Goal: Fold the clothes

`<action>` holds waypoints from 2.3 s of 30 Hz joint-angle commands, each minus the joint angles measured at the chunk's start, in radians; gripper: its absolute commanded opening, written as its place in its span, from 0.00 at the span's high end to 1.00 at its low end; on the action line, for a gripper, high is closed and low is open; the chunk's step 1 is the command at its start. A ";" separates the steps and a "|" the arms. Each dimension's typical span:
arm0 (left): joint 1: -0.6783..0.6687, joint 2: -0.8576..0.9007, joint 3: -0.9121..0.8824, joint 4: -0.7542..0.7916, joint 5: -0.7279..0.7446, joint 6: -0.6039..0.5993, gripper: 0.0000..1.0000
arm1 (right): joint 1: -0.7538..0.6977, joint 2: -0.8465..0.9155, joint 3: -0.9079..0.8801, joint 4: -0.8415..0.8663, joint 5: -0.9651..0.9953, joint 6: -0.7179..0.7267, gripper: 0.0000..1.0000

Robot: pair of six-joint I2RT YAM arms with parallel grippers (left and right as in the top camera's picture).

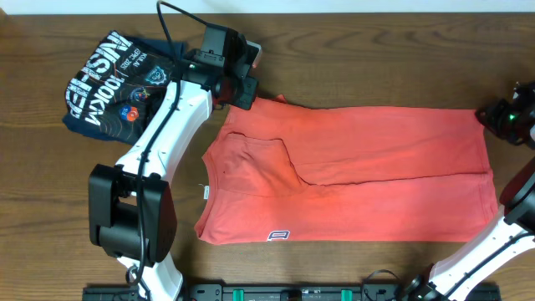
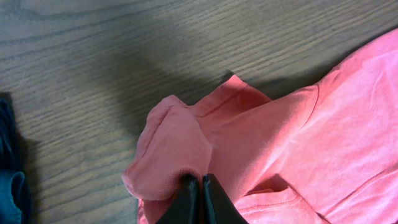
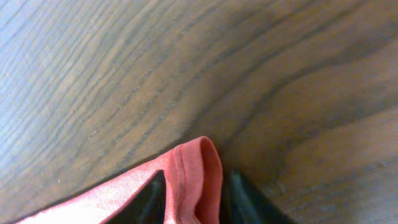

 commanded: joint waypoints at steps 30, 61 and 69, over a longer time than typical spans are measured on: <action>-0.002 -0.059 0.004 -0.175 0.000 -0.005 0.94 | -0.071 -0.122 0.012 -0.130 -0.298 -0.105 0.99; 0.011 -0.058 -0.001 -0.640 -0.104 -0.044 0.94 | -0.174 -0.127 0.012 -0.364 -0.137 -0.111 0.99; 0.011 -0.058 -0.065 -0.656 -0.104 -0.105 0.94 | -0.207 -0.129 0.012 -0.447 -0.121 -0.014 0.99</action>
